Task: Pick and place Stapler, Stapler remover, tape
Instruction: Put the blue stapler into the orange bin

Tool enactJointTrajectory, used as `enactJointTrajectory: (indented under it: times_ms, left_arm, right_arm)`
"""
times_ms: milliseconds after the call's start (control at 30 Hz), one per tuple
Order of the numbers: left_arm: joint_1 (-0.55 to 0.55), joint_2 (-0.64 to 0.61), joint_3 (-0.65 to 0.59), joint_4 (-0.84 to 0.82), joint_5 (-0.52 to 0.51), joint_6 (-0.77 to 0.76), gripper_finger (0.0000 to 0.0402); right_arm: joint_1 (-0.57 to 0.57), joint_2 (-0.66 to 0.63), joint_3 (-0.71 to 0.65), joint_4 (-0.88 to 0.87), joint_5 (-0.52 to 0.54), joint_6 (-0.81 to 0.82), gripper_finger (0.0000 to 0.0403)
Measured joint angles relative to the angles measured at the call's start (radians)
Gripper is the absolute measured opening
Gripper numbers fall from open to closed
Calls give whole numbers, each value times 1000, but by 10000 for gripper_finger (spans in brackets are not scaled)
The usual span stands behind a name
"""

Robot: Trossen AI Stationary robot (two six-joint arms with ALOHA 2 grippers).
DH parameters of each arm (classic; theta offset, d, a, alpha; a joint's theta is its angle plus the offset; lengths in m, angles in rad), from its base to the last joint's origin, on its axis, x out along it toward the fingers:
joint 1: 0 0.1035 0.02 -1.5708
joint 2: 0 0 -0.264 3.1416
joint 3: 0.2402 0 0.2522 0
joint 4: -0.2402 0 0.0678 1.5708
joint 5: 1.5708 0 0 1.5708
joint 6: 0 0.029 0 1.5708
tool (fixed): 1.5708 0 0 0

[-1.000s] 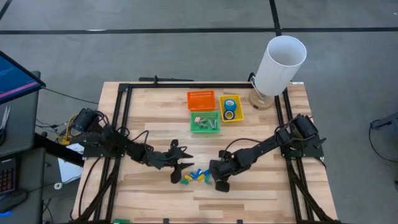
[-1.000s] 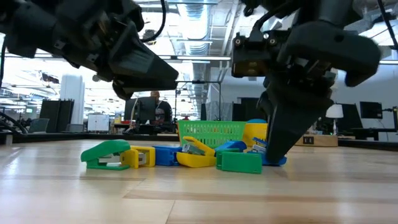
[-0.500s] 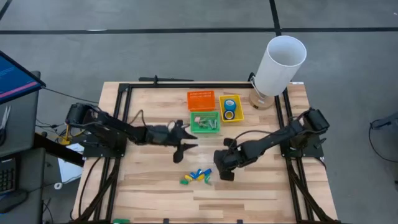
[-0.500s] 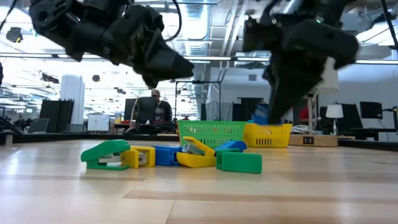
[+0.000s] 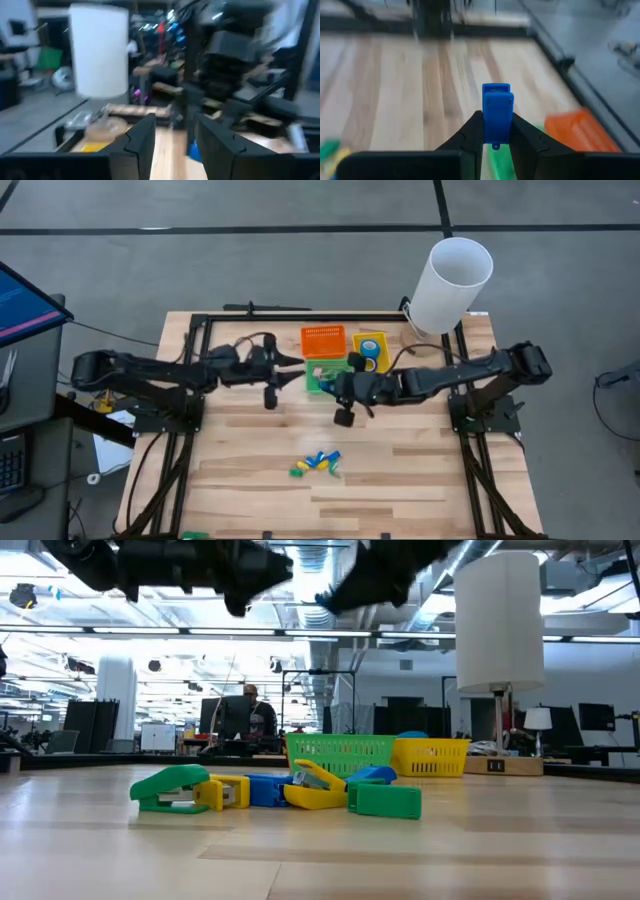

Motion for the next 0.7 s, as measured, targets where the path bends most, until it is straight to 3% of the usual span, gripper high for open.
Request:
enactJointTrajectory:
  times_ms: [200, 267, 367, 500, 700]
  left_arm:
    - [10, -143, 0, 0, 371, -16, 127]
    - [-6, -167, 0, 1, 442, -17, 127]
    - [-35, -169, 0, -3, 453, -19, 127]
    - [-67, -108, 0, -23, 442, 1, 127]
    - [-71, -47, 0, -12, 179, 8, 127]
  right_arm:
    - [-5, -40, 1, 143, -88, -5, 60]
    - [12, -46, 1, 191, -138, -16, 61]
    - [42, -45, 1, 211, -198, -44, 61]
    - [75, -27, 1, 233, -198, -64, 61]
    - [85, -3, 1, 315, -197, -73, 61]
